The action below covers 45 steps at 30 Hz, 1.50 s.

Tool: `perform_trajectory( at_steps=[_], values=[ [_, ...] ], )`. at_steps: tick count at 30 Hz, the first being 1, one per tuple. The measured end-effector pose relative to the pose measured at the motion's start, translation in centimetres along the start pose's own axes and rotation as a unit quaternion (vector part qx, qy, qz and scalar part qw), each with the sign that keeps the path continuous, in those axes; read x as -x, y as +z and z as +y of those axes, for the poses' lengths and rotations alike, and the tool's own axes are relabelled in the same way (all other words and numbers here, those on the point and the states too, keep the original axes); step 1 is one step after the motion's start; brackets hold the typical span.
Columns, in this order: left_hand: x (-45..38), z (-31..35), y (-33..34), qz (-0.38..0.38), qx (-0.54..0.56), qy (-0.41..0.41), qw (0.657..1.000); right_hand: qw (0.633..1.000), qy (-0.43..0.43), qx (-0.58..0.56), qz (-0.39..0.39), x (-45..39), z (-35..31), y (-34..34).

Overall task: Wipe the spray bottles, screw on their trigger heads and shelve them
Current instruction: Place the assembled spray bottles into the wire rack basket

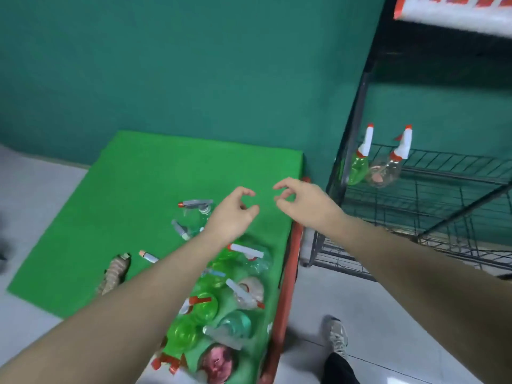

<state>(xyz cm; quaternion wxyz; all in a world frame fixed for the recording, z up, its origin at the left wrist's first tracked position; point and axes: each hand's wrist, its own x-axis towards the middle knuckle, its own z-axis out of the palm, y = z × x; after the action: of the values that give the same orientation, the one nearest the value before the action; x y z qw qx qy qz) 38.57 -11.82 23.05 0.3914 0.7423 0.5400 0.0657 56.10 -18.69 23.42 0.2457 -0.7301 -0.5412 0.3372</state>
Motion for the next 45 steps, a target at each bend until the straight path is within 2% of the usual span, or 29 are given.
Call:
perform_trajectory(
  at_steps=[3,8,13,20,24,31,40,45],
  values=[
    [2.0,-5.1,-2.3,-0.022,-0.099,-0.02,0.995,0.991,0.008,0.075,-0.11,-0.4,-1.3,4.9],
    [3.6,-9.8,-3.3,-0.05,-0.216,-0.03,0.975,0.961,0.012,0.21,-0.177,-0.6,-2.2,10.3],
    [2.3,-12.2,-3.3,-0.062,-0.268,-0.026,0.961,0.955,0.018,0.248,-0.164,-0.9,-1.9,12.6],
    [-0.8,-13.0,-2.1,-0.057,-0.33,0.054,0.941,0.97,0.015,0.215,-0.113,-0.3,-0.9,12.4],
    [-1.4,-12.6,-2.0,-0.041,-0.296,0.08,0.951,0.98,0.072,0.165,-0.089,0.3,-0.7,11.3],
    [-0.5,-8.6,-2.6,-0.027,-0.214,0.081,0.973,0.99,0.116,0.085,-0.016,2.0,-1.6,6.9],
    [1.2,1.9,-4.5,-0.028,-0.073,0.108,0.991,0.98,0.157,0.045,0.11,7.0,-3.9,-3.1],
    [3.0,9.4,-3.0,-0.051,0.013,0.16,0.986,0.963,0.199,0.007,0.182,11.2,-2.5,-8.5]
  ],
)
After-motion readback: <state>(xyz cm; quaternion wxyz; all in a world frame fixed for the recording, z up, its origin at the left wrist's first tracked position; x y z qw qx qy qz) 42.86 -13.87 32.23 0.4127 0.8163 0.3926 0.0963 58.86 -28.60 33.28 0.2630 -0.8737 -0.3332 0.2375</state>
